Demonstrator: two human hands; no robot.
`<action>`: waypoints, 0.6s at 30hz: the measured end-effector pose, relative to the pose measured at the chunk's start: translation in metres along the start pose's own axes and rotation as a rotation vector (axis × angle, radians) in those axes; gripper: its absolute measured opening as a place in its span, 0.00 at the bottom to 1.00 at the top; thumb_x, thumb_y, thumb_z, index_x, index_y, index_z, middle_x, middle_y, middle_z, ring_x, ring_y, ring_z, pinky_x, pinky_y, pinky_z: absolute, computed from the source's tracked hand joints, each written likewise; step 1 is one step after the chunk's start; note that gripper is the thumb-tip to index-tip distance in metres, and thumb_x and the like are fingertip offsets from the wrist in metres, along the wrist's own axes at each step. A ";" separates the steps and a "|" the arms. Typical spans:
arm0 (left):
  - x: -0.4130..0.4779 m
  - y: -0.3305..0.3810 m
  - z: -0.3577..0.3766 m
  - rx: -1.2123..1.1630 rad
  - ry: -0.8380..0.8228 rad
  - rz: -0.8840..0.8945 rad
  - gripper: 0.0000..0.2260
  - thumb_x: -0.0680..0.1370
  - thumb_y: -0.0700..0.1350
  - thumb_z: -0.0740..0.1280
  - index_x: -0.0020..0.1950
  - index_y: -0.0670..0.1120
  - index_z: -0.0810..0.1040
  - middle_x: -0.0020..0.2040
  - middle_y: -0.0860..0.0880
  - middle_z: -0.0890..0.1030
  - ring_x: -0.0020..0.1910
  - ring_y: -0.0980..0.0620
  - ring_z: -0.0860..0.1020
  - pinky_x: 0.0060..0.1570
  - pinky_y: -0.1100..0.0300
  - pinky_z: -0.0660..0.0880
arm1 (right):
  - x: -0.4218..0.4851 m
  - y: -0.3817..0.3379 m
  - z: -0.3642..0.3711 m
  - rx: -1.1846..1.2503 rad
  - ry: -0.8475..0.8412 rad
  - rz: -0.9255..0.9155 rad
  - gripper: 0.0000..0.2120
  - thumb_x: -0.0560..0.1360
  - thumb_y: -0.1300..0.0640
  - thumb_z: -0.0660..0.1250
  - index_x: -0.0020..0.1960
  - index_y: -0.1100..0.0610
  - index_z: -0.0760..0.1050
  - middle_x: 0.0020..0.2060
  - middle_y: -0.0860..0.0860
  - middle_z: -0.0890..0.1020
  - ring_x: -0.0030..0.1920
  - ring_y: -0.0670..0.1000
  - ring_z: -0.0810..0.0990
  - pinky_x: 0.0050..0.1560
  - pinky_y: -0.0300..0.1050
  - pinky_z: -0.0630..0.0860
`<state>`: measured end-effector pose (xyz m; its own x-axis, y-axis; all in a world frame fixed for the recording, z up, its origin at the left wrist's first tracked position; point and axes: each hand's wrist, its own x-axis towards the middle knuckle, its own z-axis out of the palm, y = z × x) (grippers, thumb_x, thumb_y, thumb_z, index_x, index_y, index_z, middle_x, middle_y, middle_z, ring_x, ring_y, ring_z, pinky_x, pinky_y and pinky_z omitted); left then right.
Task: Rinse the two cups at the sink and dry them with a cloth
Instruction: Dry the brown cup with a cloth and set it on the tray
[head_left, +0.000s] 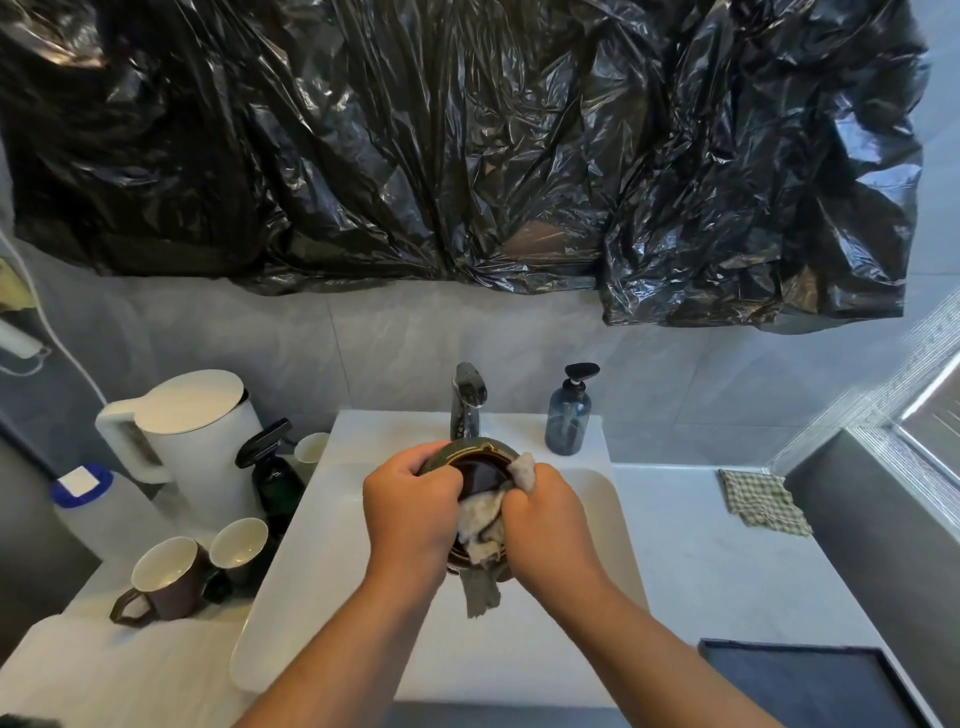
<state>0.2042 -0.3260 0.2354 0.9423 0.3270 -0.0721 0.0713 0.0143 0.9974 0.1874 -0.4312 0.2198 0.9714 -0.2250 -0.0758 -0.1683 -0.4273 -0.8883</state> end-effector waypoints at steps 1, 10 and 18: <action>-0.002 -0.001 0.002 -0.026 0.021 0.003 0.20 0.67 0.28 0.62 0.38 0.50 0.86 0.33 0.51 0.85 0.39 0.48 0.83 0.37 0.54 0.81 | 0.000 0.000 0.001 0.021 0.013 0.009 0.10 0.78 0.64 0.55 0.50 0.53 0.72 0.41 0.49 0.79 0.40 0.47 0.79 0.28 0.39 0.75; 0.018 0.011 -0.022 0.358 -0.458 0.093 0.18 0.59 0.40 0.61 0.44 0.49 0.83 0.38 0.46 0.84 0.38 0.48 0.79 0.37 0.56 0.75 | 0.005 -0.003 -0.016 -0.193 -0.177 -0.113 0.12 0.74 0.63 0.54 0.51 0.49 0.70 0.44 0.49 0.80 0.43 0.52 0.80 0.40 0.49 0.79; -0.004 -0.005 0.003 -0.129 0.033 0.088 0.18 0.64 0.35 0.60 0.45 0.48 0.85 0.41 0.44 0.85 0.43 0.42 0.83 0.39 0.51 0.82 | -0.014 -0.010 0.014 0.313 0.088 0.047 0.09 0.80 0.65 0.55 0.53 0.53 0.70 0.44 0.50 0.79 0.44 0.49 0.80 0.36 0.36 0.75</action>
<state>0.2013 -0.3304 0.2306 0.9317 0.3628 0.0140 -0.0558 0.1051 0.9929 0.1779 -0.4114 0.2236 0.9434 -0.3183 -0.0926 -0.1395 -0.1277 -0.9820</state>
